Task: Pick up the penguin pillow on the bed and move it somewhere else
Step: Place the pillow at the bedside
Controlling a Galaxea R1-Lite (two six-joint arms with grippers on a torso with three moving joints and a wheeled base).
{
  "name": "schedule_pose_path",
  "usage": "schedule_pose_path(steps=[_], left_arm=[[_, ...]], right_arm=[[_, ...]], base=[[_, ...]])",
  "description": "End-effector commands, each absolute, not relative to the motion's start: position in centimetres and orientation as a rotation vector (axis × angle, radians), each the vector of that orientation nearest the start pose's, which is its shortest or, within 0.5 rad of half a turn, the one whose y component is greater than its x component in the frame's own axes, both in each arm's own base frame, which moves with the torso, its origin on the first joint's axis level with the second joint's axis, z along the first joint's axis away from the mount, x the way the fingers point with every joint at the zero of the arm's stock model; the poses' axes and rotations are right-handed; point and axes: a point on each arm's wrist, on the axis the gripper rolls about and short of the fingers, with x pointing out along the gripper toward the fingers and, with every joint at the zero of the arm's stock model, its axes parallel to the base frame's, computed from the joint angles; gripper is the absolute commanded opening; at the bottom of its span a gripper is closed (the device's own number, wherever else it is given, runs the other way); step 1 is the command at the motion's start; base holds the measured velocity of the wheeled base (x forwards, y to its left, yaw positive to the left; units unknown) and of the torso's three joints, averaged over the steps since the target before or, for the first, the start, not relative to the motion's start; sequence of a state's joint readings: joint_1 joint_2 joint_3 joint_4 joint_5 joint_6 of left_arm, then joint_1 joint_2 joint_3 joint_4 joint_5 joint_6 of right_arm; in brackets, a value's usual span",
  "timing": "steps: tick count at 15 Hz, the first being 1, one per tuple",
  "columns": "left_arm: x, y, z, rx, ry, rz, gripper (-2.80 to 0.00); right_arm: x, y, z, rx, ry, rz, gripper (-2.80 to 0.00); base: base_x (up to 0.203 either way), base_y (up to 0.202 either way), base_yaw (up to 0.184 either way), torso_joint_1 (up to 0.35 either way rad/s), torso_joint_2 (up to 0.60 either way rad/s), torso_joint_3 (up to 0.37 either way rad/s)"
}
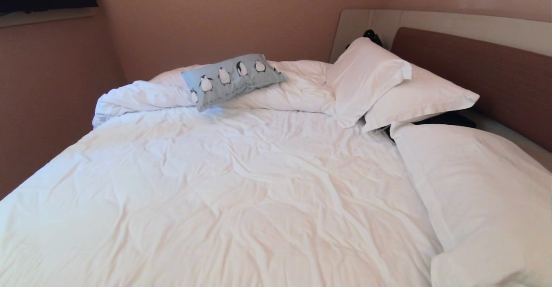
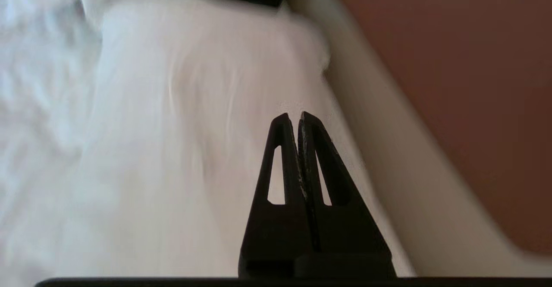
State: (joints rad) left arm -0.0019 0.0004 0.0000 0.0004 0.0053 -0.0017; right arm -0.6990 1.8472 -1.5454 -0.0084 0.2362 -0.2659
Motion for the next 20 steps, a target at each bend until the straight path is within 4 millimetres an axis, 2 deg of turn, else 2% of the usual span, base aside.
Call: schedule_pose_path(steps=[1,3,6,7,9,12,15,16,20], left_arm=[[-2.3,0.0,7.5,-0.002,0.000,0.005,-2.80],[-2.3,0.0,7.5,-0.002,0.000,0.005,-2.80],[-2.3,0.0,7.5,-0.002,0.000,0.005,-2.80],[-2.3,0.0,7.5,-0.002,0.000,0.005,-2.80],[-2.3,0.0,7.5,-0.002,0.000,0.005,-2.80],[-2.3,0.0,7.5,-0.002,0.001,0.005,-2.80],[-2.3,0.0,7.5,-0.002,0.002,0.005,-2.80],[-2.3,0.0,7.5,-0.002,0.002,0.005,-2.80],[-2.3,0.0,7.5,-0.002,0.001,0.005,-2.80]], right_arm=[[25.9,-22.9,26.2,-0.048,0.433,-0.391,-2.80],[23.0,-24.3,23.7,-0.002,0.444,-0.419,-2.80],[18.9,-27.7,18.8,-0.032,0.322,-0.490,-2.80],[17.3,-28.4,16.9,-0.010,0.327,-0.526,-2.80],[14.0,-29.5,14.5,0.062,0.350,-0.600,-2.80],[9.6,-30.1,12.7,0.150,0.365,-0.675,-2.80],[5.4,-30.8,12.2,0.203,0.330,-0.707,-2.80],[4.3,-31.2,11.8,0.221,0.322,-0.714,0.00],[3.0,-31.7,10.1,0.296,0.349,-0.739,0.00]], base=[[0.000,0.000,0.000,0.000,0.00,0.000],[0.000,0.000,0.000,0.000,0.00,0.000],[0.000,0.000,0.000,0.000,0.00,0.000],[0.000,0.000,0.000,0.000,0.00,0.000],[0.000,0.000,0.000,0.000,0.00,0.000],[0.000,0.000,0.000,0.000,0.00,0.000],[0.000,0.000,0.000,0.000,0.00,0.000],[0.000,0.000,0.000,0.000,0.00,0.000],[0.000,0.000,0.000,0.000,0.00,0.000]])
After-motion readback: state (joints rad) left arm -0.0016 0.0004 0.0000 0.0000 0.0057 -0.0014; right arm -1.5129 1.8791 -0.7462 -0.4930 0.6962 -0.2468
